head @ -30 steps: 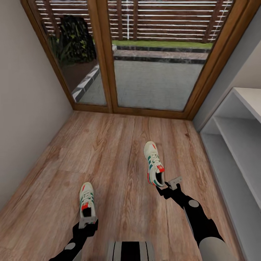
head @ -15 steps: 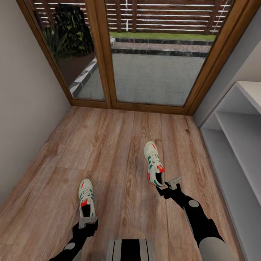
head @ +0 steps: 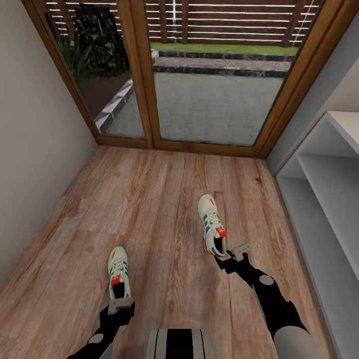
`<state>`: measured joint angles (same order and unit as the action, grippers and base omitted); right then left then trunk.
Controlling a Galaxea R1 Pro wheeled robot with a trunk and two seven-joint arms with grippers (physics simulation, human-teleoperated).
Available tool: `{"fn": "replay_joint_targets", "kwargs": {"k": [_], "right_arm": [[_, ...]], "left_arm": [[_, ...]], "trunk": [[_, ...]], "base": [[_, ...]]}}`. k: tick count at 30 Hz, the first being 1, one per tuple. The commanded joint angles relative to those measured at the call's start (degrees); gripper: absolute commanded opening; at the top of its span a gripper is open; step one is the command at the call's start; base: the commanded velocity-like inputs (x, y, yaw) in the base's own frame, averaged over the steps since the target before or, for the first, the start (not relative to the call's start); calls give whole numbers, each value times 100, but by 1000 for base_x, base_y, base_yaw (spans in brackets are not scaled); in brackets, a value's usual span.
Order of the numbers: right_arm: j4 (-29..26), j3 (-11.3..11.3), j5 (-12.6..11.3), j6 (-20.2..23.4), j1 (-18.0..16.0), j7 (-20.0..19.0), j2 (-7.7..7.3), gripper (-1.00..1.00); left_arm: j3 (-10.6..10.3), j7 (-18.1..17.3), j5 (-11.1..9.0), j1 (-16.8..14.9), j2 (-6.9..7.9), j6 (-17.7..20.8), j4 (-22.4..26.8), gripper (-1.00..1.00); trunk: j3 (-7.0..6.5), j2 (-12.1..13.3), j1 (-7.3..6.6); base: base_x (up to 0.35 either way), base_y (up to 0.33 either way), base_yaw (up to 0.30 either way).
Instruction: Pick up the two gym shoes and the two sandals from the corridor floor and place them onto the hallstand (shoe rack) in the corridor, making sure they are on the rack and not on the floor. Arrange them so the two gym shoes are next to each other and the two sandals are next to each other.
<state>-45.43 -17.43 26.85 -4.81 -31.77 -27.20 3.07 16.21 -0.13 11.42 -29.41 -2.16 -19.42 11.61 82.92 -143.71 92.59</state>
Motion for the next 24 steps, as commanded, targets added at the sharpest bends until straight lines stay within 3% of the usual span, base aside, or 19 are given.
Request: {"fn": "replay_joint_targets", "kwargs": {"k": [1,19,20,24], "right_arm": [[-1,-41,57,-38,-5,-31,9,-100],[-1,-41,57,-38,-5,-31,9,-100],[-1,-41,57,-38,-5,-31,9,-100],[-1,-41,57,-38,-5,-31,9,-100]], "left_arm": [[51,1,58,-3,-3,-19,-2,100],[66,4,53,-3,5,-20,18,100],[66,4,53,-3,5,-19,21,-100],[67,4,46,-3,12,-20,25,-100]], "trunk": [[3,-1,0],[3,-1,0],[3,-1,0],[3,-1,0]], "base": [[186,104,0],[30,18,0],[0,0,0],[0,0,0]]}}
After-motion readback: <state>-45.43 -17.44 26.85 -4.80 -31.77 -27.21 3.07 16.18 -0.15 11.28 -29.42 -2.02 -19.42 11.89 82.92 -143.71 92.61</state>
